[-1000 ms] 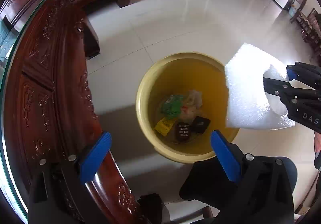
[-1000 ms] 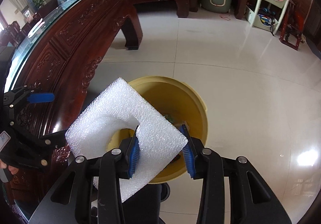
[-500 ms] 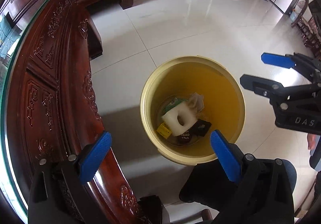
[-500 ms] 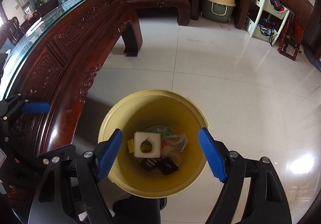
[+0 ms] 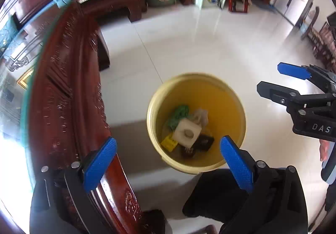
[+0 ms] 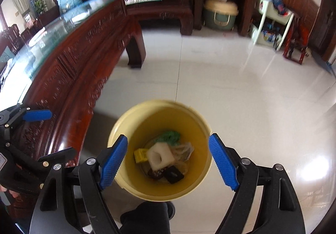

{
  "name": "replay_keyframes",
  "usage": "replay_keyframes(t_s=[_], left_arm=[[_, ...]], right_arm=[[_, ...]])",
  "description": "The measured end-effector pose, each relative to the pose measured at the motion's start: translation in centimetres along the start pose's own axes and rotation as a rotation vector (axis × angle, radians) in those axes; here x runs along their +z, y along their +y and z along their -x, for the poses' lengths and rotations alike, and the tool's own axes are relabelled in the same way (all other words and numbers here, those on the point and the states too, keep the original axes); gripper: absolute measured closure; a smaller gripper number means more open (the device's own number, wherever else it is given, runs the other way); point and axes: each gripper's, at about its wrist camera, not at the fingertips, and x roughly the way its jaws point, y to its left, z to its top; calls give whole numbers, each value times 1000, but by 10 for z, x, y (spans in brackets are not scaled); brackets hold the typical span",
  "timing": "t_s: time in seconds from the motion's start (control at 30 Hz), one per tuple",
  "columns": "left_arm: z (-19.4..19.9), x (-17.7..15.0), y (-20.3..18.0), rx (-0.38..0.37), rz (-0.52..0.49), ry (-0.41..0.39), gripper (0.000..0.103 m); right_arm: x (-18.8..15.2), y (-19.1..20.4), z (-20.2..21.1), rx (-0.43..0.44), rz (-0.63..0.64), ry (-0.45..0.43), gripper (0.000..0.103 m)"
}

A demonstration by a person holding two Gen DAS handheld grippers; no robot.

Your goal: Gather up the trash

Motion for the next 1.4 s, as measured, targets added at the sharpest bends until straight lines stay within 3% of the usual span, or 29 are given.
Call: replay_keyframes(t_s=[0.27, 0.4, 0.63, 0.77, 1.2, 1.4], left_arm=[[92, -31, 23, 52, 93, -227, 4], [140, -57, 39, 127, 126, -320, 4], [207, -115, 79, 232, 282, -451, 4], [230, -146, 99, 294, 363, -490, 4], [274, -230, 129, 529, 482, -578, 4], [290, -265, 143, 672, 552, -565, 4]], right_arm=[[6, 58, 85, 54, 65, -193, 16], [4, 92, 120, 93, 97, -277, 13], [-7, 157, 159, 175, 141, -402, 9], [-17, 194, 167, 209, 182, -442, 8], [-53, 277, 163, 336, 228, -421, 8], [-62, 307, 168, 380, 269, -433, 8]])
